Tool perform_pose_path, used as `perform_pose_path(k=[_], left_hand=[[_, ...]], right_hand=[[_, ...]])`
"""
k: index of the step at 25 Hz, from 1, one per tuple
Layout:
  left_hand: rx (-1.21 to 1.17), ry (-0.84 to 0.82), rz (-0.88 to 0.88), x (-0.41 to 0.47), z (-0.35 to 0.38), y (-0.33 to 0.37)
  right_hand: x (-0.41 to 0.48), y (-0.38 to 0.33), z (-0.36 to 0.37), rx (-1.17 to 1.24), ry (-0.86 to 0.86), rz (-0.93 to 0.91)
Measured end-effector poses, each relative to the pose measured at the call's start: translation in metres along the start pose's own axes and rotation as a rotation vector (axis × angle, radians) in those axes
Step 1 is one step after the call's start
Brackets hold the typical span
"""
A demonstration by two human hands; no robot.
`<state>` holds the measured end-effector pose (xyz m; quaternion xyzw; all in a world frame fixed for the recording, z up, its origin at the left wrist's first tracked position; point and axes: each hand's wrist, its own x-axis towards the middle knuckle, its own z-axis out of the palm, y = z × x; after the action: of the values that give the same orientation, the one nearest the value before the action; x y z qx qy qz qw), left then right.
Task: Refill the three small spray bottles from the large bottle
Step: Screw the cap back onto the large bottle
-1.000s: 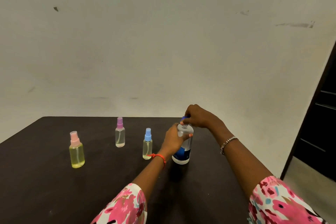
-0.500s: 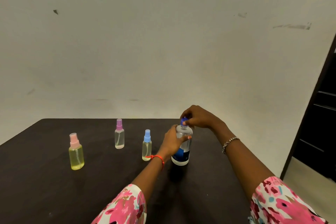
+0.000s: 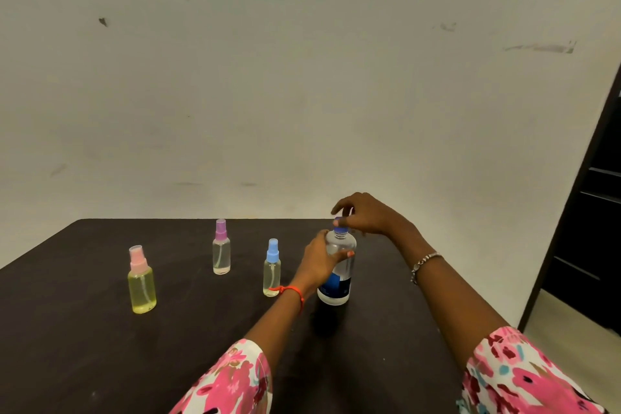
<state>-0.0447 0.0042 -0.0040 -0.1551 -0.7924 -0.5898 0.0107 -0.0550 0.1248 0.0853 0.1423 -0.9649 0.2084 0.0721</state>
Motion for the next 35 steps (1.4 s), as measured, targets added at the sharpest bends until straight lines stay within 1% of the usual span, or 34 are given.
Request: perform_pose_path(k=[2, 4, 6, 8, 11, 14, 16, 20, 22, 23, 25, 27, 30, 35], left_hand=[[0.000, -0.006, -0.004, 0.001, 0.000, 0.000], [-0.016, -0.005, -0.008, 0.000, 0.000, 0.000], [-0.027, -0.005, -0.007, -0.001, 0.000, 0.001], [-0.035, -0.007, -0.001, -0.002, -0.001, 0.001], [-0.028, -0.014, 0.008, -0.003, -0.001, 0.002], [-0.004, -0.011, -0.002, -0.003, -0.001, 0.003], [0.005, -0.018, -0.013, -0.003, 0.000, 0.003], [-0.014, -0.020, -0.009, -0.003, -0.002, 0.002], [-0.044, -0.031, 0.013, -0.003, -0.002, 0.002], [-0.047, -0.039, 0.023, -0.003, -0.002, 0.003], [-0.023, -0.043, 0.023, -0.004, -0.002, 0.003], [-0.012, -0.035, 0.007, -0.003, -0.002, 0.003], [0.004, -0.036, 0.000, -0.001, -0.002, 0.000], [0.001, -0.042, 0.007, -0.001, -0.002, 0.002]], right_hand=[[-0.001, 0.001, -0.001, -0.015, -0.038, -0.021], [0.000, 0.001, 0.002, -0.012, 0.006, -0.015], [0.002, 0.002, 0.008, -0.032, 0.057, 0.027], [0.003, 0.001, 0.014, -0.086, 0.073, 0.098], [0.001, -0.003, 0.015, -0.074, 0.037, 0.120], [-0.003, -0.005, 0.005, -0.077, -0.067, 0.051], [-0.004, -0.004, 0.003, -0.117, -0.094, 0.028], [-0.003, -0.008, 0.011, -0.168, -0.008, 0.090], [-0.002, -0.008, 0.015, -0.191, 0.007, 0.139], [-0.002, -0.008, 0.015, -0.201, -0.011, 0.154], [-0.004, -0.007, 0.012, -0.147, -0.094, 0.165], [-0.008, -0.006, 0.005, -0.064, -0.141, 0.110], [-0.009, -0.002, 0.003, -0.063, -0.091, 0.032], [0.000, -0.006, 0.010, -0.164, -0.018, 0.097]])
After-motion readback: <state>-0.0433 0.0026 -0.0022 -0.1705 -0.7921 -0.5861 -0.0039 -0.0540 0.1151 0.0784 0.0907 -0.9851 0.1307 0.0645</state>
